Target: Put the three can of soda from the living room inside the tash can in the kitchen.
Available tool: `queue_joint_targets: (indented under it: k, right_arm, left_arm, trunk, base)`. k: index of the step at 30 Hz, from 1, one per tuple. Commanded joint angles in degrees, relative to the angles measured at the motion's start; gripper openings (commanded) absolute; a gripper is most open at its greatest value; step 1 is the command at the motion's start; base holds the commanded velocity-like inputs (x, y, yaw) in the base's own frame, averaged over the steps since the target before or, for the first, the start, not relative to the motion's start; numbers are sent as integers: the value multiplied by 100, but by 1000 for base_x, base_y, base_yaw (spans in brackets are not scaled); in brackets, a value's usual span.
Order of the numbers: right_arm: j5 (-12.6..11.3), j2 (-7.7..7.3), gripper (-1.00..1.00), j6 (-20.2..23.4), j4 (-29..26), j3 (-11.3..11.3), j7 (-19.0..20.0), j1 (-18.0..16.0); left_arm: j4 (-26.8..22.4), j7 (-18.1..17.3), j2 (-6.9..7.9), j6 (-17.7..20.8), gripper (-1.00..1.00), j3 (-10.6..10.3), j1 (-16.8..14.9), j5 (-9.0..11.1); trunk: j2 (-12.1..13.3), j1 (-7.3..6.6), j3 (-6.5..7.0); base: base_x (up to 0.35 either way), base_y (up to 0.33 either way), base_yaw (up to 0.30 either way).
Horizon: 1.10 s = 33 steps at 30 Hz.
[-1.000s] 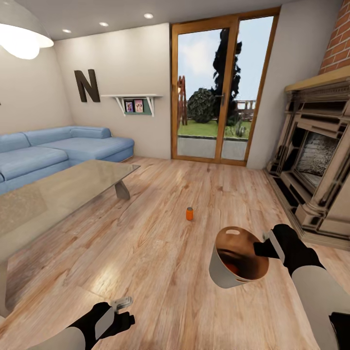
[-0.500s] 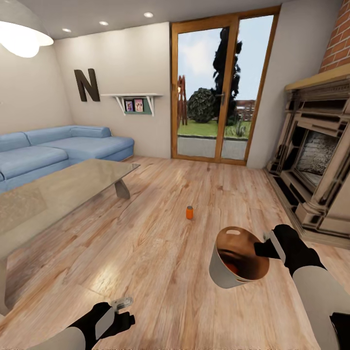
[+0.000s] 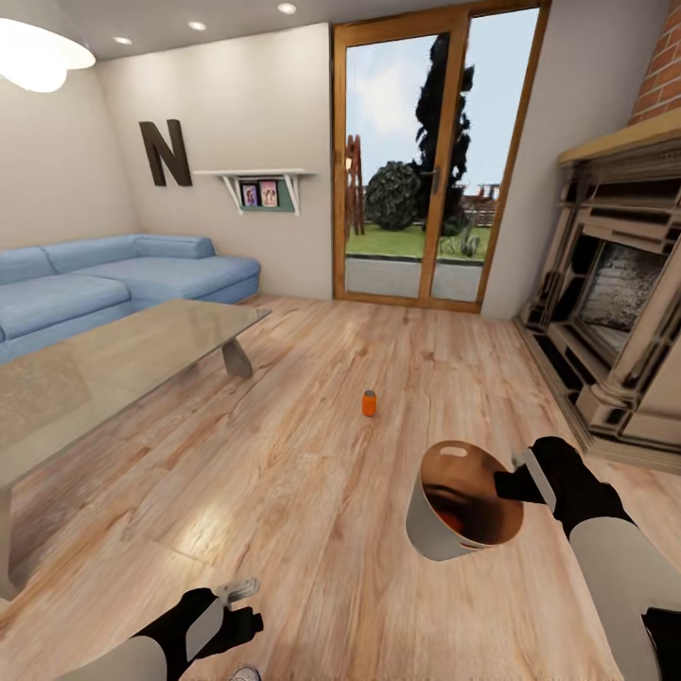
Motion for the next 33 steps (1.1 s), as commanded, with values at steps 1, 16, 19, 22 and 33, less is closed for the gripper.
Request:
queue_joint_targets:
  k: [1, 16, 19, 22, 33]
  right_arm:
    - [-128, 0, -100, 1, -2, -6, 24, -4]
    - [-128, 11, -100, 1, -2, -4, 24, -4]
    - [-128, 19, -100, 1, -2, 13, 24, -4]
    - [-128, 21, -100, 1, -2, 21, 20, -4]
    - [-128, 24, -100, 1, -2, 32, 21, -4]
  left_arm:
    - [0, 0, -2, 0, 100, 0, 0, -1]
    - [97, 0, -2, -2, 100, 7, 57, 15]
    - [88, 4, -3, -125, 100, 2, 60, -8]
    - [91, 22, -6, -324, 100, -11, 61, -24]
    - [90, 75, -17, -629, 100, -50, 62, -44]
  trunk:
    - [-3, 1, -22]
    - [-23, 40, -354]
    - [-23, 40, -354]
    - [-23, 40, -354]
    - [-27, 48, -421]
  base:
    - [0, 0, 0]
    - [0, 0, 0]
    - [0, 0, 0]
    - [0, 0, 0]
    - [0, 0, 0]
